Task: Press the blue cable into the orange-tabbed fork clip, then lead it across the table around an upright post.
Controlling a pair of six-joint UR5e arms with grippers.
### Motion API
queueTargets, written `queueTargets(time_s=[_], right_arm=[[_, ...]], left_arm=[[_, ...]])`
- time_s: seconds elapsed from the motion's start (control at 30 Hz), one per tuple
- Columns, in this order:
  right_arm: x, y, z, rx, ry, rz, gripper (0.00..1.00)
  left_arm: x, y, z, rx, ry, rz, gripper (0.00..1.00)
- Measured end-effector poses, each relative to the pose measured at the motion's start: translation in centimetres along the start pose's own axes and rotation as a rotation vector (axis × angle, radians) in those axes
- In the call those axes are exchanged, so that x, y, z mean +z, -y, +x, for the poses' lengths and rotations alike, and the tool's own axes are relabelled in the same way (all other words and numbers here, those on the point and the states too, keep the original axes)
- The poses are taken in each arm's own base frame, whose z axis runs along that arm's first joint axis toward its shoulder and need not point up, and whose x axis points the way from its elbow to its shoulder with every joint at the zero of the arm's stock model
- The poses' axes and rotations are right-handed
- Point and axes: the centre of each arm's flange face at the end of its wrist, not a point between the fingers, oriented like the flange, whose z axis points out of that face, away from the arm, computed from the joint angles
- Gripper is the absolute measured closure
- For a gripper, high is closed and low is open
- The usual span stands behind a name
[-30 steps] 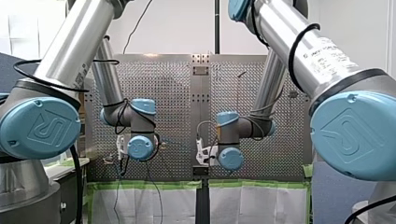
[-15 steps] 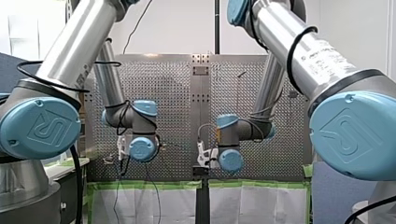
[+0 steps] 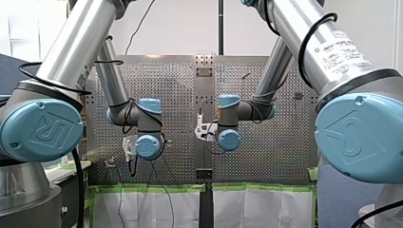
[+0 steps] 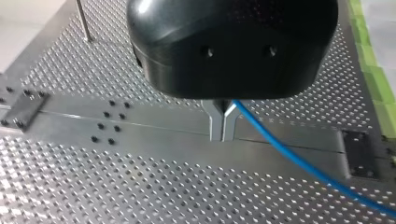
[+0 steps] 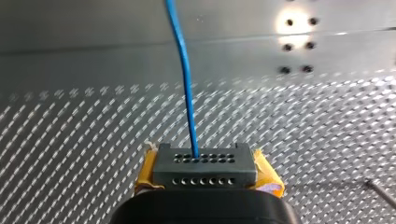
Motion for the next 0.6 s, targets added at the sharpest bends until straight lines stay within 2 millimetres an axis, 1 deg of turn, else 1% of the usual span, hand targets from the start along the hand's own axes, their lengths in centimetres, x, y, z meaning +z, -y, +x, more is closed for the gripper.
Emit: queueTargets(time_s=[0.07, 0.27, 0.43, 0.6], right_arm=[[0.2, 0.1, -0.1, 0.01, -0.01, 0.015, 1.0], [0.7, 0.7, -1.9, 0.025, -0.018, 0.058, 1.0], [1.2, 1.2, -4.0, 0.025, -0.003, 0.07, 1.0], [2.0, 1.6, -5.9, 0.035, 0.009, 0.078, 1.0]], left_arm=[[-0.2, -0.5, 0.6, -0.004, -0.01, -0.008, 1.0], [-0.3, -1.9, 2.8, -0.006, -0.034, -0.046, 1.0], [0.4, -3.3, 4.4, 0.005, -0.061, -0.074, 1.0], [1.6, -4.6, 4.7, 0.011, -0.073, -0.081, 1.0]])
